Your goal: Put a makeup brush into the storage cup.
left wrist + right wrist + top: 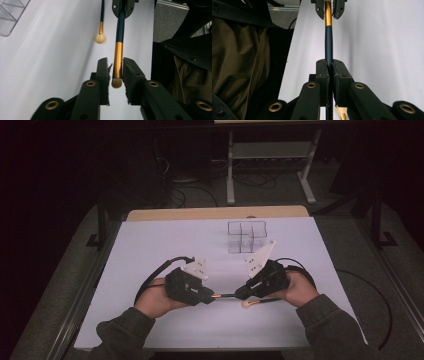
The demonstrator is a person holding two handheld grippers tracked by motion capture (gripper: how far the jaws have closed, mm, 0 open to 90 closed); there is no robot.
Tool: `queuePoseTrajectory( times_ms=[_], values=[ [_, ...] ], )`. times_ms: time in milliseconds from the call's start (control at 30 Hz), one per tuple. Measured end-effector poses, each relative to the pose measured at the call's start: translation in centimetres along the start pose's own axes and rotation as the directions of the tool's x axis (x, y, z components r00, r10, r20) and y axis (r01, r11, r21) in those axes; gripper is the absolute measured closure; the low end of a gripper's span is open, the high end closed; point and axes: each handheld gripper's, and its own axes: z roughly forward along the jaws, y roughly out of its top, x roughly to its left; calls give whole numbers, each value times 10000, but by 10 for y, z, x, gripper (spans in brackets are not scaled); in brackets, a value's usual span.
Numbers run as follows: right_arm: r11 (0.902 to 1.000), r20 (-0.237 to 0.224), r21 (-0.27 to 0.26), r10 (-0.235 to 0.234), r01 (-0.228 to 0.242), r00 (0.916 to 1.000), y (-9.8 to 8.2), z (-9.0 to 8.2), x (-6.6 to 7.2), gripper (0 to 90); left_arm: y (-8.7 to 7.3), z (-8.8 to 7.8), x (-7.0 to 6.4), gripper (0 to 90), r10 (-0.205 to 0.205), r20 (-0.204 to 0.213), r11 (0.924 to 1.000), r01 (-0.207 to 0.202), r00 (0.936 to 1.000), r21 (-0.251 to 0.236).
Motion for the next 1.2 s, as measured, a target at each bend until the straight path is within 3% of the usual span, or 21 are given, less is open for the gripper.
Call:
queuePoseTrajectory(
  times_ms=[367, 600, 1200],
  values=[
    [9999, -144, -107, 132, -134, 9998, -8, 5, 0, 831, 2, 4, -1, 825, 68, 276, 9995, -77, 9996, 317],
    [9999, -266, 43, 131, -130, 9996, -11, 8, 1, 833, 6, 3, -3, 833, 324, 293, 9988, -334, 9990, 353],
    [9999, -349, -64, 97, -99, 9993, -10, 9, 1, 834, 6, 0, -3, 826, 360, 326, 9990, -368, 9988, 236]
  ],
)
